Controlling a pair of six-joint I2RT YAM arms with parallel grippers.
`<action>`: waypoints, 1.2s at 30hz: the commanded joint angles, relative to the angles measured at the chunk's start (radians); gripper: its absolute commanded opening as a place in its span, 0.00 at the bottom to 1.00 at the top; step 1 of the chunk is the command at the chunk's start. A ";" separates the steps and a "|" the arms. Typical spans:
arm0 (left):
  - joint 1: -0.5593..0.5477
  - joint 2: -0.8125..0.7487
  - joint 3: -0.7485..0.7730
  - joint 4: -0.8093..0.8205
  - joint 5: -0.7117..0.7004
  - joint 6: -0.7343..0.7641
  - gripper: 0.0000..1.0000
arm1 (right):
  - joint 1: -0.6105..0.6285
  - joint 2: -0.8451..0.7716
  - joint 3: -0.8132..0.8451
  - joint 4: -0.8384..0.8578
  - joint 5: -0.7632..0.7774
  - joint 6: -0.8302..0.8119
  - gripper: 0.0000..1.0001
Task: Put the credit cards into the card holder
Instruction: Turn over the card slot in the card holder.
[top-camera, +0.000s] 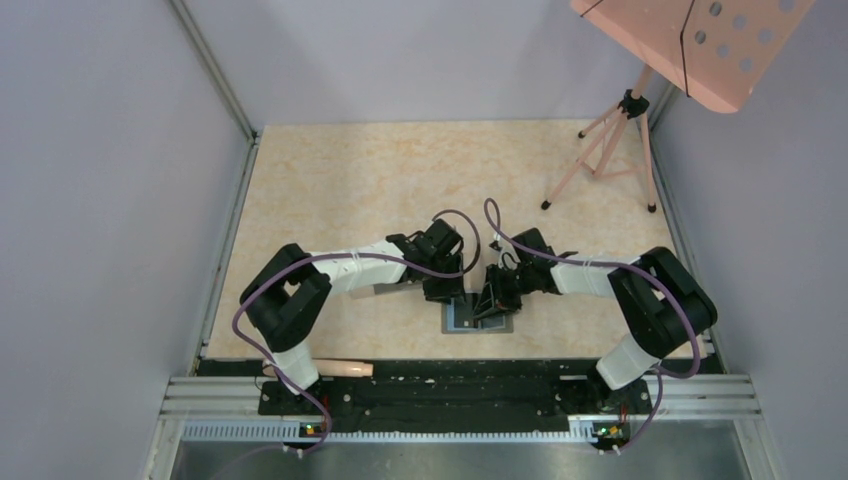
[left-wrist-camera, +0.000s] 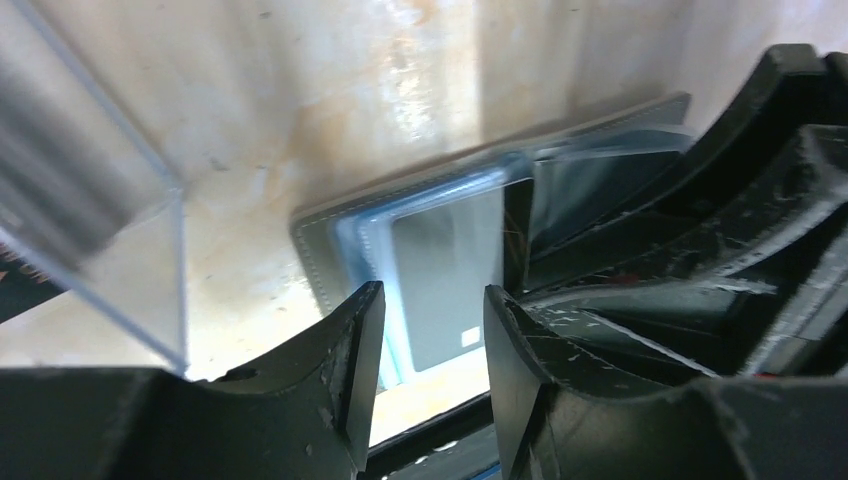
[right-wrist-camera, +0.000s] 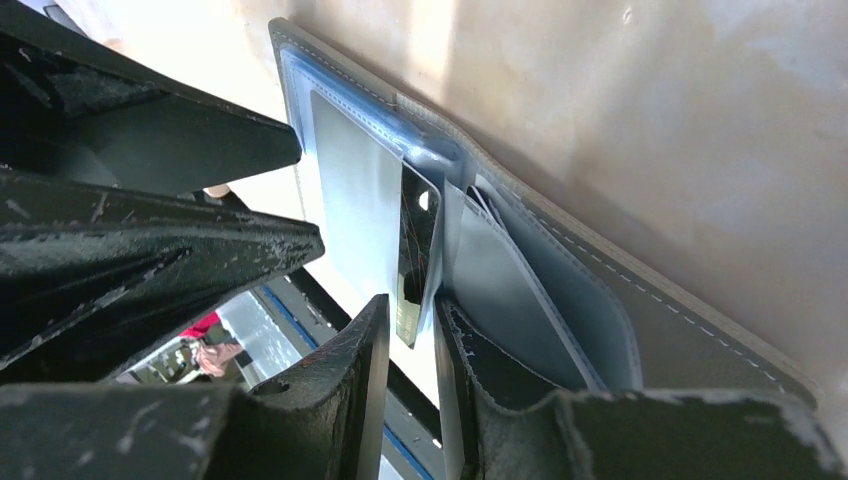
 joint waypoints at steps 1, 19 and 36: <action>-0.001 -0.021 -0.007 -0.061 -0.065 0.014 0.47 | 0.021 0.039 -0.025 -0.009 0.078 -0.032 0.24; -0.009 -0.032 -0.033 0.132 0.101 -0.006 0.38 | 0.039 0.056 0.013 -0.007 0.034 -0.049 0.24; -0.004 -0.104 -0.083 0.216 0.130 -0.022 0.37 | 0.040 0.064 0.029 -0.023 0.052 -0.052 0.30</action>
